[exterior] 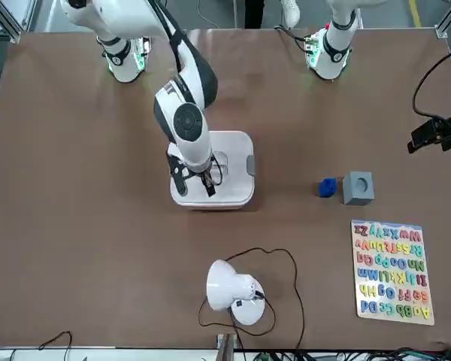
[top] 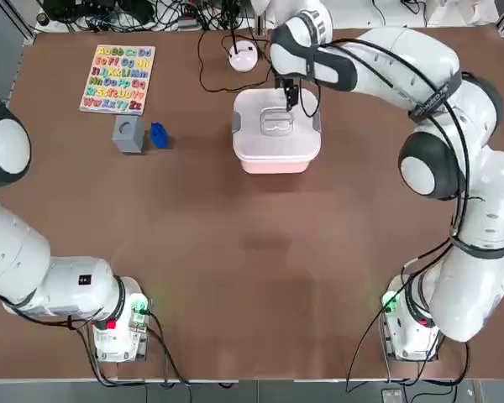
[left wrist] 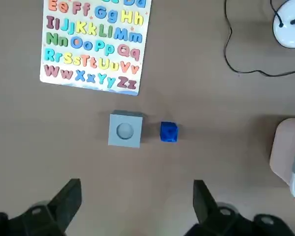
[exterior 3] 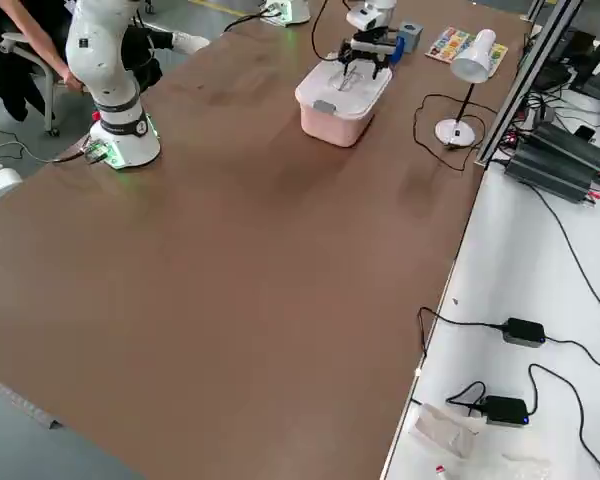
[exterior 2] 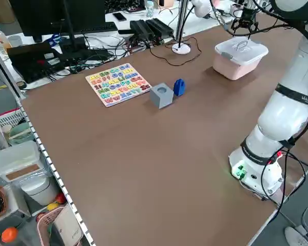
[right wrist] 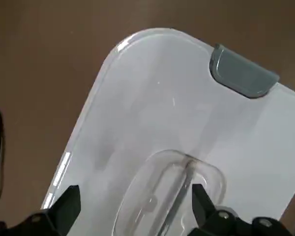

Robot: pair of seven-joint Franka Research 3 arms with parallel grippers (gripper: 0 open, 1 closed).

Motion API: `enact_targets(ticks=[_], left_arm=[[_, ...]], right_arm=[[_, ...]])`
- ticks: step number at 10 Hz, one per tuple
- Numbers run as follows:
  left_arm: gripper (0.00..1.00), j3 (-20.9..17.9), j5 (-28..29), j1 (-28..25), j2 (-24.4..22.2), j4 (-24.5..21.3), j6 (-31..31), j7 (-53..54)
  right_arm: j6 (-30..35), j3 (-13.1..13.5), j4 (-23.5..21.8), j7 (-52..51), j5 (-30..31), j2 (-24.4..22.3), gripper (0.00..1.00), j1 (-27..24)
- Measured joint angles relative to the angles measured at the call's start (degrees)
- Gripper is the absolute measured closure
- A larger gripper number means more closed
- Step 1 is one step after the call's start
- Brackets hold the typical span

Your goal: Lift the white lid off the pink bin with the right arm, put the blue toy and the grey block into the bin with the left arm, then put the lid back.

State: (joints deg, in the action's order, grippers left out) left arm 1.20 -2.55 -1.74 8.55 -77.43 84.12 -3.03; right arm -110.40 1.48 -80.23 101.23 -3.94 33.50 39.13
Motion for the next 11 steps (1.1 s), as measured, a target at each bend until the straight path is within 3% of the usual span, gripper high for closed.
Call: enact_targets(ticks=[6, 11], left_arm=[[0.00, 0.00, 0.00, 0.00, 0.25, -0.02, 0.00, 0.00], [0.00, 0.00, 0.00, 0.00, 0.25, -0.02, 0.00, 0.00]], right_arm=[[-0.46, -0.16, 0.05, 0.02, 0.43, 1.10, 0.03, -0.15], [0.36, -0.44, 0.05, 0.61, -3.28, 1.11, 0.06, -0.12]])
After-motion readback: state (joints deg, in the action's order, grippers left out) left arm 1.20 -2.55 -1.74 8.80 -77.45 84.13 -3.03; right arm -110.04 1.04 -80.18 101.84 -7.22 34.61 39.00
